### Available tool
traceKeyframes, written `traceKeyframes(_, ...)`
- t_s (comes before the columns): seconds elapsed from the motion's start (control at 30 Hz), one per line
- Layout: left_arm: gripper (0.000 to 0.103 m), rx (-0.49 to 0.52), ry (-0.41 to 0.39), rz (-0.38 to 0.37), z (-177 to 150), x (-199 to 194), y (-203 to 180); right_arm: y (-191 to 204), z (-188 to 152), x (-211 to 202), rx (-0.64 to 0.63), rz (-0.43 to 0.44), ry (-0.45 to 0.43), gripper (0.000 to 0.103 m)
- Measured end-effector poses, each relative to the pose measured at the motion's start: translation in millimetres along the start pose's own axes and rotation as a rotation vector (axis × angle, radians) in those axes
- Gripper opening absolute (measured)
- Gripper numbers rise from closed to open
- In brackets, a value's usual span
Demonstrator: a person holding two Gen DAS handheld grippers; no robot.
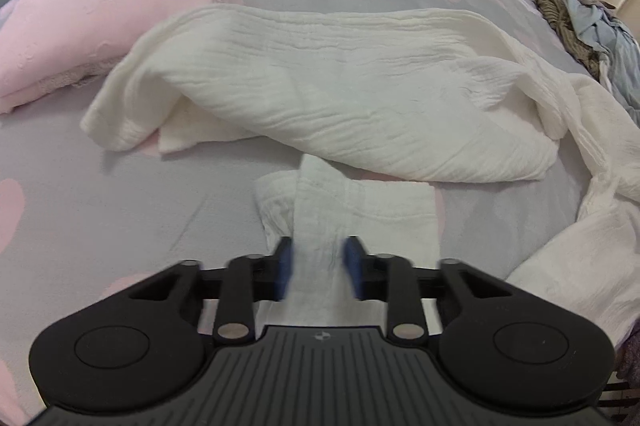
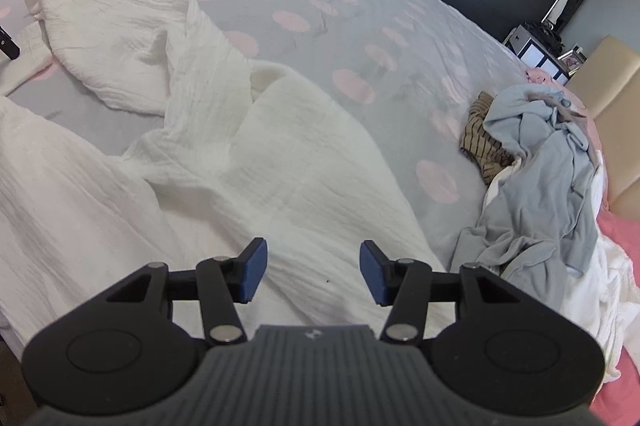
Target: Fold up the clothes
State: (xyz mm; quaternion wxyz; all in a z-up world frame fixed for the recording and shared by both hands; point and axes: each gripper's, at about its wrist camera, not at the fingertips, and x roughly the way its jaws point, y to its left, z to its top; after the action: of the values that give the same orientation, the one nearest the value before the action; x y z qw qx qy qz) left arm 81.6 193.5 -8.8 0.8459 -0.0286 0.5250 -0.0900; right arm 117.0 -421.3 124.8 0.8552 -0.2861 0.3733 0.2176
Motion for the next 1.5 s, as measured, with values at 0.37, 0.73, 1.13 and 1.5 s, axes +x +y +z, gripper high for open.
traceKeyframes(0.37, 0.004, -0.214, -0.310, 0.239, -13, -107, 47, 3, -5, 10, 0.011, -0.042, 0.097, 0.057)
traceKeyframes(0.73, 0.004, -0.407, -0.100, 0.397, -62, -115, 112, 6, 5, 14, 0.047, -0.026, 0.139, 0.057)
traceKeyframes(1.13, 0.037, -0.484, -0.129, 0.462, -87, -134, 136, 32, 17, 3, -0.047, -0.003, 0.115, 0.057)
traceKeyframes(1.5, 0.037, 0.042, -0.113, 0.357, -75, -154, 84, 99, 23, -32, -0.263, 0.283, 0.031, 0.057)
